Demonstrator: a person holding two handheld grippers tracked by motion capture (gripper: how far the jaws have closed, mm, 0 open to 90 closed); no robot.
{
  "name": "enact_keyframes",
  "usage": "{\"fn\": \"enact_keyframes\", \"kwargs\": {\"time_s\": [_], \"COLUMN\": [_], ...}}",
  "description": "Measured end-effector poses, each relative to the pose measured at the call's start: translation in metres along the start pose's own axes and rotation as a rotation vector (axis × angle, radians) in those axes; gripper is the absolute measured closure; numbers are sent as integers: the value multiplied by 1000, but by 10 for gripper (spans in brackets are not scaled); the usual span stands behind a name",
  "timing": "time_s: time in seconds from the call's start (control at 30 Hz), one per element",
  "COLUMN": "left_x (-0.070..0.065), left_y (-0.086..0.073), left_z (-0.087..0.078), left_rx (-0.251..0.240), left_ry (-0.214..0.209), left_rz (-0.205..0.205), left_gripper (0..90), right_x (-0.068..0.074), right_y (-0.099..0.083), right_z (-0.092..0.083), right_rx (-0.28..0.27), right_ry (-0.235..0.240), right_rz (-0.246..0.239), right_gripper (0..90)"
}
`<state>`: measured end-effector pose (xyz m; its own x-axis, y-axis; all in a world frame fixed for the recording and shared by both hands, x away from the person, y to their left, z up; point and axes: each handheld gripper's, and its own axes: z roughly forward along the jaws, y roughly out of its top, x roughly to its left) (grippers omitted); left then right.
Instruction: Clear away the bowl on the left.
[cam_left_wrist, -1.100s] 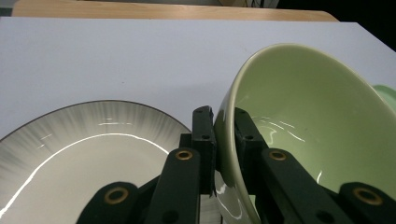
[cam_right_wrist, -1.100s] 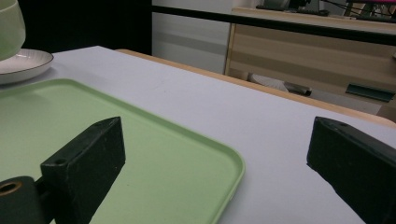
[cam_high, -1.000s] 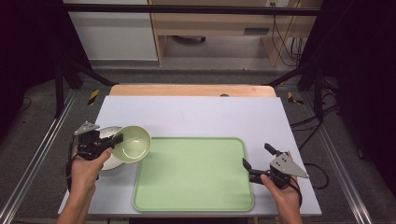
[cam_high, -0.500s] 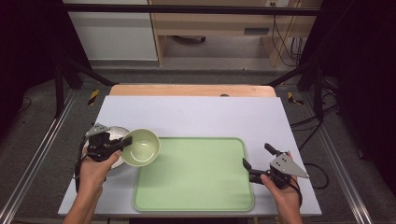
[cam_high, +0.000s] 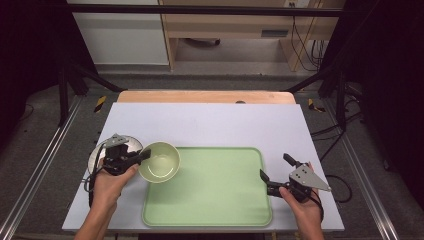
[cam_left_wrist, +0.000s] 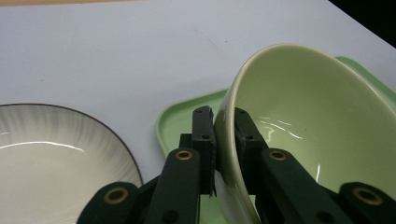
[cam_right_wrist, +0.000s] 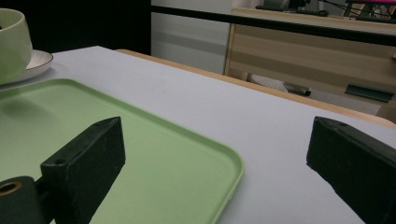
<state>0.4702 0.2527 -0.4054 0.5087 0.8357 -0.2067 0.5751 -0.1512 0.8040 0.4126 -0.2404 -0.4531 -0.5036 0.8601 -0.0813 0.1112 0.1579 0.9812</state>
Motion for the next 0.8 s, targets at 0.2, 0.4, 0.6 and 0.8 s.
{"fn": "enact_keyframes", "kwargs": {"time_s": [0.2, 0.4, 0.6, 0.8], "left_x": [-12, -19, -24, -29], "left_y": [-2, -5, -9, -10], "left_z": [9, 17, 23, 27], "left_rx": [25, 44, 62, 67], "left_ry": [-33, -56, -73, -86], "left_rz": [16, 27, 27, 28], "left_gripper": [818, 818, 818, 818], "right_x": [0, 0, 0, 0], "right_y": [0, 0, 0, 1], "right_z": [0, 0, -1, -1], "right_rx": [0, 1, -1, -2], "right_ry": [0, 1, -1, -3], "right_rz": [0, -1, -1, 1], "right_gripper": [46, 46, 46, 46]}}
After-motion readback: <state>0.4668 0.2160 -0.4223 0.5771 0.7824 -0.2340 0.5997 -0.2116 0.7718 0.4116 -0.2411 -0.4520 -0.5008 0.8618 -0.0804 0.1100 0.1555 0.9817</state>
